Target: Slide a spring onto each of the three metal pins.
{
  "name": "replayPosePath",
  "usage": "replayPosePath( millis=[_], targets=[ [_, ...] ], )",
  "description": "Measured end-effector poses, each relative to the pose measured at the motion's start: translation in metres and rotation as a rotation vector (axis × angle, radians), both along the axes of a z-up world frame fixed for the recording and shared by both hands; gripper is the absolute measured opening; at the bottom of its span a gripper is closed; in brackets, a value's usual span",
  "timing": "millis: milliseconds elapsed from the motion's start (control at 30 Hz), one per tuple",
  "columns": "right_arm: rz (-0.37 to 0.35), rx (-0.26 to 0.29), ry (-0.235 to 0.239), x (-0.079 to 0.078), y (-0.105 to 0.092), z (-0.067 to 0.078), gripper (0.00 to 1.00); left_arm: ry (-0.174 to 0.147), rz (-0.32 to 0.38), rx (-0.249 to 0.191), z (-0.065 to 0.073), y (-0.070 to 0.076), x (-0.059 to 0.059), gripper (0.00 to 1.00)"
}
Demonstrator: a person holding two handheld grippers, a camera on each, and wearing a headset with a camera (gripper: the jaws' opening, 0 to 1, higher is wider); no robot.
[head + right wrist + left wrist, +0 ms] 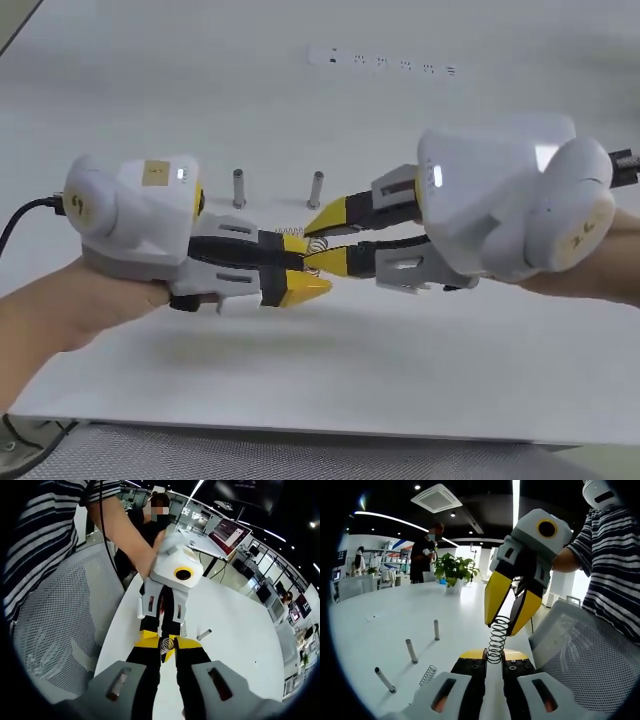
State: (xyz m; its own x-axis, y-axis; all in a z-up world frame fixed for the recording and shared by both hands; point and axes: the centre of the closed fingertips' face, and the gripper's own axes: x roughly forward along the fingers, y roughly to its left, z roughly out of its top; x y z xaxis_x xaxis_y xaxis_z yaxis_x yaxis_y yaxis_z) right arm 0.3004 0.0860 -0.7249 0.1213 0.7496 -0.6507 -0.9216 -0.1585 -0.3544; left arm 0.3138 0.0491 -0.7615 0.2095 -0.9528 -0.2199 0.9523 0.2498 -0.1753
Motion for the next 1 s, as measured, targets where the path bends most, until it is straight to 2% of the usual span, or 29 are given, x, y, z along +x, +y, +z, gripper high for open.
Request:
replayPosePath(
  millis=[467,667,1000],
  targets=[
    [0.007,-0.009,0.001,0.000,0.001,0.002,0.11,-0.003,0.022,-0.013,0.004,-0.003,0.003,0.13],
    [0.009,-0.010,-0.002,0.001,0.002,0.004,0.11,-0.009,0.030,0.008,0.001,-0.001,0.005,0.17],
    [0.013,-0.032,-0.013,0.005,0.000,0.002,0.11,-0.024,0.092,0.018,0.000,0.012,0.013,0.25]
  ],
)
